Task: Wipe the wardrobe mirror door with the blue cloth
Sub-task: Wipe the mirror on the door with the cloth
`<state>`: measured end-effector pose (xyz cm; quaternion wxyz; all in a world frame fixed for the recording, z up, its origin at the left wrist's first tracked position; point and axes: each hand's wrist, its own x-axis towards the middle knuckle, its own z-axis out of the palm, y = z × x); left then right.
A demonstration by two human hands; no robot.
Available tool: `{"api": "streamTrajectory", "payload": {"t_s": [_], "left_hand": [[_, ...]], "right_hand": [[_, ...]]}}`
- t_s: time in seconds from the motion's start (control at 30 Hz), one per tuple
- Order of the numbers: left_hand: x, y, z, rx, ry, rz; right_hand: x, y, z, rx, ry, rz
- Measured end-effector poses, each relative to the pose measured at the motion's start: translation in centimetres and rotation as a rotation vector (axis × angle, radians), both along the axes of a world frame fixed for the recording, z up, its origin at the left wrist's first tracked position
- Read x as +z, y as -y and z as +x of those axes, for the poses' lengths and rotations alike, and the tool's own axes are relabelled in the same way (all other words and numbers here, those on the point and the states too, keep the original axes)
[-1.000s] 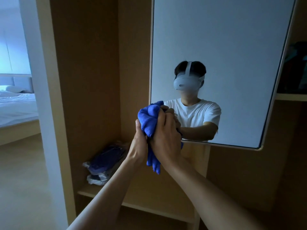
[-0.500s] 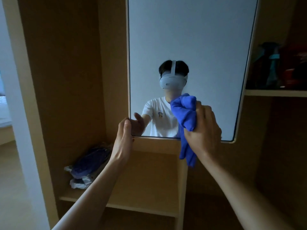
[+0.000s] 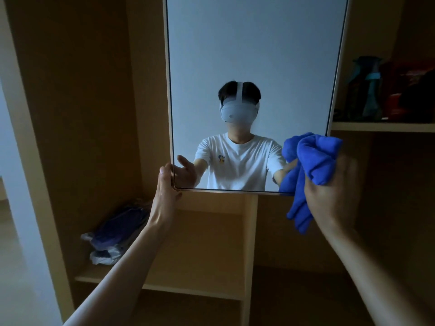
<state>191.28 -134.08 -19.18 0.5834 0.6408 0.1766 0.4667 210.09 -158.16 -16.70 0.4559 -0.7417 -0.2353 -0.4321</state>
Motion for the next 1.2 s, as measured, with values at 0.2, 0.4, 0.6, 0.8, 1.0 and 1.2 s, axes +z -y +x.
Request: {"api": "streamTrajectory", "payload": {"t_s": [0.2,0.4,0.6,0.8,1.0,1.2], "left_hand": [[0.2,0.2,-0.3,-0.027,0.037,0.007],[-0.1,-0.4,-0.4,-0.037,0.037,-0.002],[-0.5,-0.9,-0.1,-0.042,0.056,-0.013],[-0.5,-0.4,-0.2,-0.045,0.08,-0.051],[-0.5,-0.9,-0.9,-0.143,0.125,-0.148],[-0.6,-1.7,-1.0,-0.113,0.123,-0.121]], "right_hand": [[-0.6,-4.5,-2.7,0.102,-0.026,-0.089],[-1.8,-9.8,-6.0,0.117,0.166,-0.133],[-1.7,-13.8,-9.1,0.142,0.205,-0.346],[-1.7,-16.2,-11.1,0.153,0.283,-0.491],[-1.6,-16.8,-12.2,0.373,0.225,-0.569],[0.1,-15.7,-11.1,0.598,0.056,-0.549]]}}
